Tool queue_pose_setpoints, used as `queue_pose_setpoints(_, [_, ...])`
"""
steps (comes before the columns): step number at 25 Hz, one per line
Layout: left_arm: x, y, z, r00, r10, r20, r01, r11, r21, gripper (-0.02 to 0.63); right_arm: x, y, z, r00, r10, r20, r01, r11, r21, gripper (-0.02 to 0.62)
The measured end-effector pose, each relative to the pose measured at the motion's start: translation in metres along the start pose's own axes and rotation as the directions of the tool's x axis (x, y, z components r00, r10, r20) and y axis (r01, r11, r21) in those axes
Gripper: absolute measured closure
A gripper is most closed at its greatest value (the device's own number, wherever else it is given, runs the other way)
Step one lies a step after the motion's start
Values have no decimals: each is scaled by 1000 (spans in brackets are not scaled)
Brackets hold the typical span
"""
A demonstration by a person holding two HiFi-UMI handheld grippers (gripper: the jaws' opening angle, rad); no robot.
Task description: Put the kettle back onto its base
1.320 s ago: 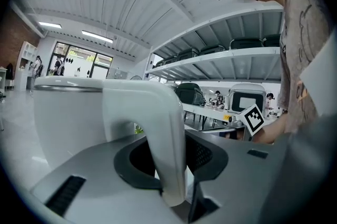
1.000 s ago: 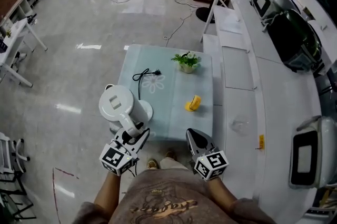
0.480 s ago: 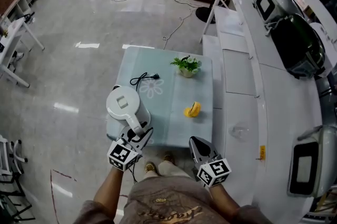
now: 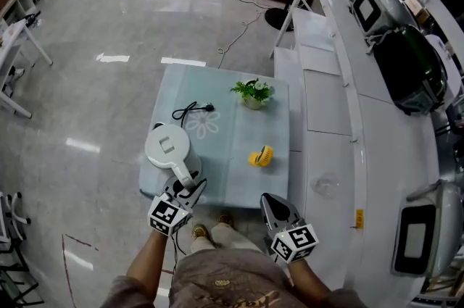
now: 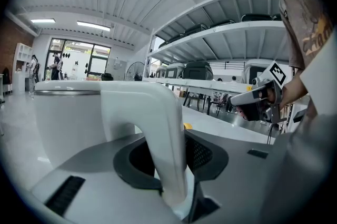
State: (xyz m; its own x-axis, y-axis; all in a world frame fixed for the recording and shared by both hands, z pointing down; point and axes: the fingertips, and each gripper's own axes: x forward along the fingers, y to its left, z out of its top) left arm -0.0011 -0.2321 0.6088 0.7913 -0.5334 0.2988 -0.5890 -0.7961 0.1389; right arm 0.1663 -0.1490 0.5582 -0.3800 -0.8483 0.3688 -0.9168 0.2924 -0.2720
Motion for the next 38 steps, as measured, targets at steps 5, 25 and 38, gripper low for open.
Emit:
queue_pose_setpoints(5, [4,8,-8,1000,6,-7,-6,1000,0,472,2,1,-4,1000,-6,-17,6,1000,1,603])
queue_pose_setpoints(25, [6,5,-15,1000,-3,9,3,1000,7,471,12,3,-6,999,-9,-44,8,1000,-15,603])
queue_pose_setpoints(38, [6,-12,-36,1000,-8,-25,9,998,61,471,8,9,-15,999,5,-51,-6,1000,-21,603])
